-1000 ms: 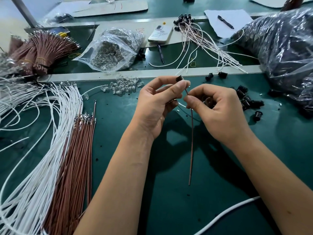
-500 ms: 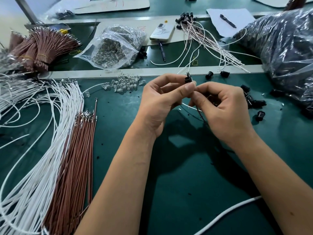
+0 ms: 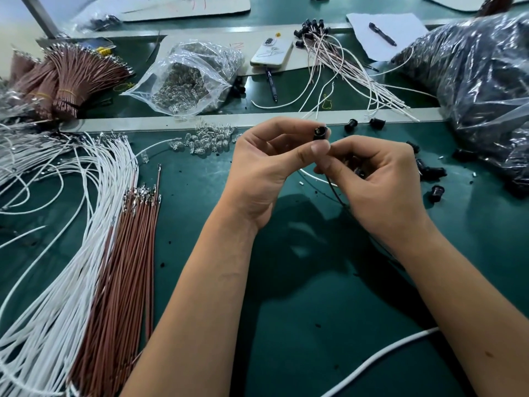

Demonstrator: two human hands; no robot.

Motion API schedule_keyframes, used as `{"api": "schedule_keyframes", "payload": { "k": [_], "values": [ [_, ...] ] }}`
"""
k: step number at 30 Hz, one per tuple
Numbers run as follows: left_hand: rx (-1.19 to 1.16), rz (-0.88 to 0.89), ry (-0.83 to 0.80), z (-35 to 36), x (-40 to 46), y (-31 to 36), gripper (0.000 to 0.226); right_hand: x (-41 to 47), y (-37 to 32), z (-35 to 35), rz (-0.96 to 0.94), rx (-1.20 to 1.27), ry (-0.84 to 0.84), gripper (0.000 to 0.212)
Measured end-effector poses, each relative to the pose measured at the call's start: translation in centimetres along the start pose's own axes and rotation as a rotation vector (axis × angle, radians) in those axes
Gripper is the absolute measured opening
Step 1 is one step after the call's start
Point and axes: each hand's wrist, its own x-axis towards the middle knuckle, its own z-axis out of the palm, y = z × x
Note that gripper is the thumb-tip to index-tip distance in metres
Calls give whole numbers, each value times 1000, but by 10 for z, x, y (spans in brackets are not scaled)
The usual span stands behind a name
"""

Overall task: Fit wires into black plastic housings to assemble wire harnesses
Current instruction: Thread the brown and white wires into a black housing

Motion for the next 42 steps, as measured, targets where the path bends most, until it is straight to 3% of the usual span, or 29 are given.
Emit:
{"api": "schedule_keyframes", "payload": {
  "k": [17,30,42],
  "values": [
    [27,144,-88,-1,2,-2,29,4,-2,-3,-82,-108,0,5],
    [88,160,-94,2,0,0,29,3,-3,-4,-147,-144,69,13],
    [142,158,-93,4,0,2,31,4,-2,-6,-187,-104,62,7]
  ]
}}
